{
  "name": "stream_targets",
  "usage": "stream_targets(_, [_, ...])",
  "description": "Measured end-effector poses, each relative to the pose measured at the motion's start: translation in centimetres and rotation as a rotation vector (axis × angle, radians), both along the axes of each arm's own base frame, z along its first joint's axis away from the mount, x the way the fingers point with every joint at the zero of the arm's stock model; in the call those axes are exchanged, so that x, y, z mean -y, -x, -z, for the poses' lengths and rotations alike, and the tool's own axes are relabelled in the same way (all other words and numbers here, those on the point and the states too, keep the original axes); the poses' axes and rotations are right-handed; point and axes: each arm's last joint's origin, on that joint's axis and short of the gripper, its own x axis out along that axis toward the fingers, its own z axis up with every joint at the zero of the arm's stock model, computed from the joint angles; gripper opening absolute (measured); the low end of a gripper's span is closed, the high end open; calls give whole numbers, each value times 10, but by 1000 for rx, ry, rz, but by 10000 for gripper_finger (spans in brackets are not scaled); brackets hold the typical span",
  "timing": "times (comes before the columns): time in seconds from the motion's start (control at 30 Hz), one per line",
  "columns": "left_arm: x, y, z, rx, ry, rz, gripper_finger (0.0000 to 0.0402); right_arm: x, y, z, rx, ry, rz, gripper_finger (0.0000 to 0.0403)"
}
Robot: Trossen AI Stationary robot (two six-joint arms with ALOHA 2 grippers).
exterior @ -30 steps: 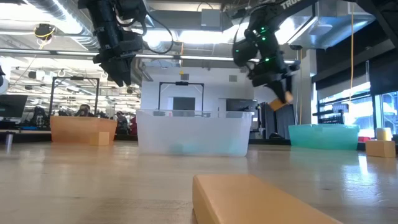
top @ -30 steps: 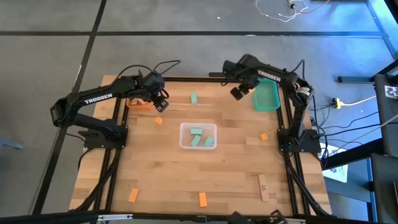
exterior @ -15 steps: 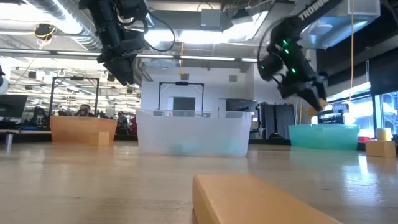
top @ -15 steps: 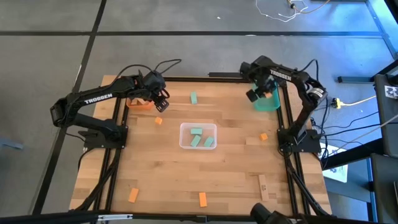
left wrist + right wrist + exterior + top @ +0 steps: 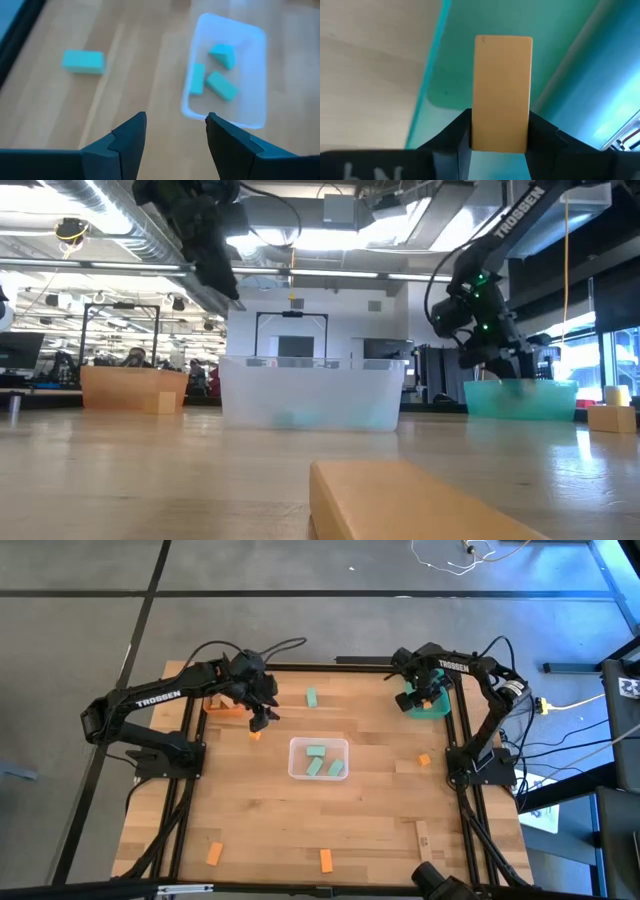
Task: Sort & place blocks by color
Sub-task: Put the yellow block into the blue bin
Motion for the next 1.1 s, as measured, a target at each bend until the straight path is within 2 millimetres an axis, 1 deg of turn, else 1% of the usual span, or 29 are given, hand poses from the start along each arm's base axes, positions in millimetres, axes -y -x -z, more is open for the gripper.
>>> stream_targets(0.2, [0,0,0,6,12,-21,195,-1,5,6,-5,-7,12,130])
stream_targets(0.23, [-1,0,0,6,12,-22,195,-1,5,6,-6,-8,12,135])
stream_targets(0.27, [-1,0,0,5,12,-23,195,-1,5,6,-5,-6,12,147])
stream_targets(0.43, [-1,0,0,-8,-1,-43,195,-1,5,6,-5,-9,3,232])
stream_targets(0.57, [-2,2,1,-35,-16,-75,195,-3,6,-2,11,21,14,272])
stream_targets(0.7, [1,8,6,-127,-17,-73,195,-7,10,-23,62,89,19,285])
stream_targets(0.77, [2,12,9,-183,13,-115,195,-12,13,-37,96,139,40,286])
stream_targets(0.83, [5,17,13,-246,82,-205,195,-16,16,-54,143,196,59,287])
stream_targets(0.93, [8,23,17,-313,219,-422,195,-25,20,-79,233,277,87,287])
stream_targets(1.03, [11,19,21,-329,306,-599,195,-32,23,-104,319,376,82,288])
stream_targets(1.1, [13,17,24,-327,332,-698,195,-36,24,-118,376,440,75,288])
